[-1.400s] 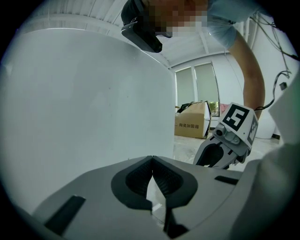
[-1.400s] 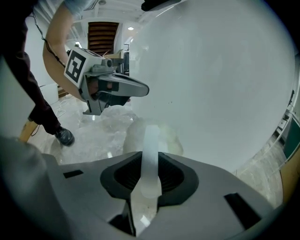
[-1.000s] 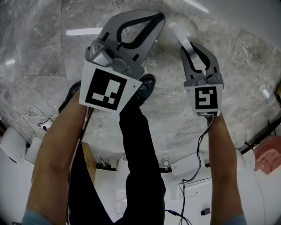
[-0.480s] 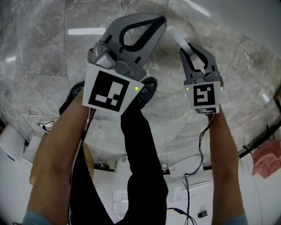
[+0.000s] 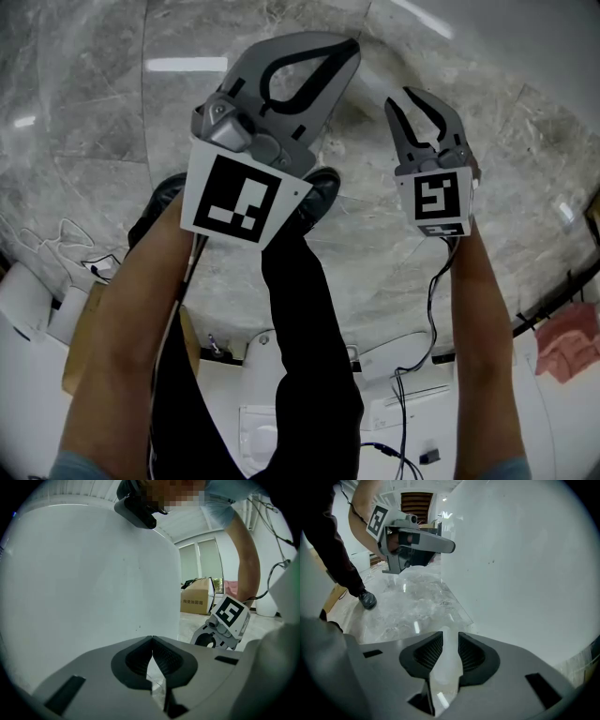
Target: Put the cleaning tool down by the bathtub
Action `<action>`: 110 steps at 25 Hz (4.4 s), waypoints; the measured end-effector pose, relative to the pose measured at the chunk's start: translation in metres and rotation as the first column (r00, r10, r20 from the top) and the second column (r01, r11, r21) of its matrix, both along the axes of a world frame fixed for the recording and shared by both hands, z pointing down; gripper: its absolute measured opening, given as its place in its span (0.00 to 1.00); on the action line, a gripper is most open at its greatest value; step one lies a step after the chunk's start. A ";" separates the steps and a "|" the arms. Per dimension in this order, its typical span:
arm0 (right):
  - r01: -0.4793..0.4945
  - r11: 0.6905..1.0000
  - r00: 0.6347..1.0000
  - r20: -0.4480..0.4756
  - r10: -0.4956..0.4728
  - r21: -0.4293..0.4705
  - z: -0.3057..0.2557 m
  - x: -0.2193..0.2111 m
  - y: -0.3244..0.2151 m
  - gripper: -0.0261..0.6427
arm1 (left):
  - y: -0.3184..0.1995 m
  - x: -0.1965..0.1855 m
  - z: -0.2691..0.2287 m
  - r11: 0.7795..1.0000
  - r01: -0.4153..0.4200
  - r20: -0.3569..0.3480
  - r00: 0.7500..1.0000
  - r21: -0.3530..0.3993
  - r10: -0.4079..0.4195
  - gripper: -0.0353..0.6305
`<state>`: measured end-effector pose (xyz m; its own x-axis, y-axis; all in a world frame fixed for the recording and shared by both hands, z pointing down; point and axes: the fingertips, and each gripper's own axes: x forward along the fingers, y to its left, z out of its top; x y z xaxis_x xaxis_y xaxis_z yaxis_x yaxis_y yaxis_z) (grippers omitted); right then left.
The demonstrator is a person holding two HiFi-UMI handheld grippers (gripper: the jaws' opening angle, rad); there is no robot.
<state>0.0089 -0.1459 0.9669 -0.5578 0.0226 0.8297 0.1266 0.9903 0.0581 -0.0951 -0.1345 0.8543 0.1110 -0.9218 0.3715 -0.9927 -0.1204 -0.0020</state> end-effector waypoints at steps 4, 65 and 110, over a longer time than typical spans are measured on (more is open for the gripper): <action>-0.009 1.000 1.000 0.007 0.009 0.006 -0.008 -0.002 0.002 0.21 | 0.002 -0.002 -0.005 1.000 -0.005 -0.002 1.000 0.005 0.005 0.08; -0.661 0.745 0.413 0.872 0.262 0.090 -0.893 -0.061 -0.007 0.06 | 0.016 -0.024 -0.788 0.871 -0.047 0.113 0.994 0.488 -0.010 0.08; -0.757 0.643 0.233 0.968 0.097 0.118 -1.129 0.028 0.069 0.06 | 0.085 0.047 -1.007 0.757 -0.057 0.127 0.991 0.651 -0.034 0.08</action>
<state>0.0369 -0.0772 -0.1619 -0.6539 -0.6696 -0.3523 -0.7553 0.6051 0.2519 -0.0481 -0.0490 -0.1526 0.1189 -0.9441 -0.3076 -0.9770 -0.0561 -0.2056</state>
